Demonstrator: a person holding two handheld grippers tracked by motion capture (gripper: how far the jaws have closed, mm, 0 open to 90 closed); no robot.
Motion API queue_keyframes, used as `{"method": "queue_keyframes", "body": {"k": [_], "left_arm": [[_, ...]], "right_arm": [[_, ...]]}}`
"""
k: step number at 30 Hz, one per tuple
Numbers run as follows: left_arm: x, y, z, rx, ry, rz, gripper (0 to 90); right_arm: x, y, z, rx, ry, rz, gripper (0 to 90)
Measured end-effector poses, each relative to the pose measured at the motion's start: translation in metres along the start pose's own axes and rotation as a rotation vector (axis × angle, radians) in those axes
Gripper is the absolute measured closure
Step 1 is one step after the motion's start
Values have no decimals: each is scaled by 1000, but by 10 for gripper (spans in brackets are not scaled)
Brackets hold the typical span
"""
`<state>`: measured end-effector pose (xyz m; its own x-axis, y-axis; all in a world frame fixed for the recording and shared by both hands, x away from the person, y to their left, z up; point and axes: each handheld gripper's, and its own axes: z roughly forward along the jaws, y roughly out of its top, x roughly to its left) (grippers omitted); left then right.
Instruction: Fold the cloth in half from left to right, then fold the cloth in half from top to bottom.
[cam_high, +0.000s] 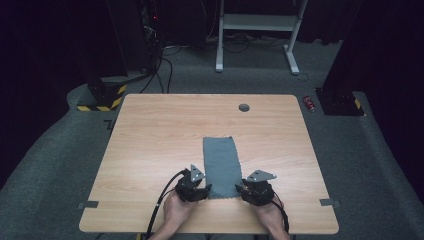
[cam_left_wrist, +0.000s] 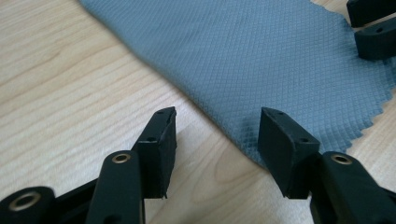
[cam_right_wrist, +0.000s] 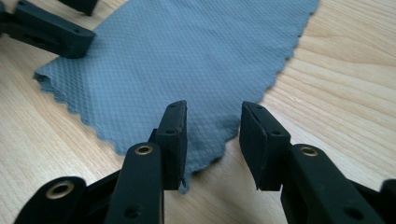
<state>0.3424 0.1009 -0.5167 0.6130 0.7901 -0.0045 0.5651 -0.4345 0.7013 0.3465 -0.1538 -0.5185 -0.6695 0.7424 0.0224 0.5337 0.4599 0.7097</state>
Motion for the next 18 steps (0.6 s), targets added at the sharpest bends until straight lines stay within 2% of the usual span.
{"method": "queue_keyframes", "body": {"k": [3, 6, 9, 11, 12, 14, 15, 18], "left_arm": [[-1, 0, -3, 8, -3, -5, 476], [-5, 0, -9, -27, -43, -11, 472], [-13, 0, -10, -28, -63, -4, 466], [-16, 0, -9, -22, -62, 8, 466], [-19, -2, -6, -7, -43, 37, 466], [-20, -3, -4, 4, -33, 51, 466], [-18, -6, -5, -10, -29, 48, 465], [-16, -9, -8, -10, -41, 38, 465]], "right_arm": [[-3, -2, -2, -5, -1, 4, 611], [-4, -4, -4, -4, 0, 8, 609], [-5, -5, -5, -6, 3, 3, 609], [-4, -5, -5, -3, 3, 5, 610], [-4, -6, -6, -3, 3, 4, 616], [-4, -6, -6, -3, 3, -1, 619], [-3, -6, -6, -7, 3, 1, 636], [0, -5, -5, -3, 7, -18, 653]]}}
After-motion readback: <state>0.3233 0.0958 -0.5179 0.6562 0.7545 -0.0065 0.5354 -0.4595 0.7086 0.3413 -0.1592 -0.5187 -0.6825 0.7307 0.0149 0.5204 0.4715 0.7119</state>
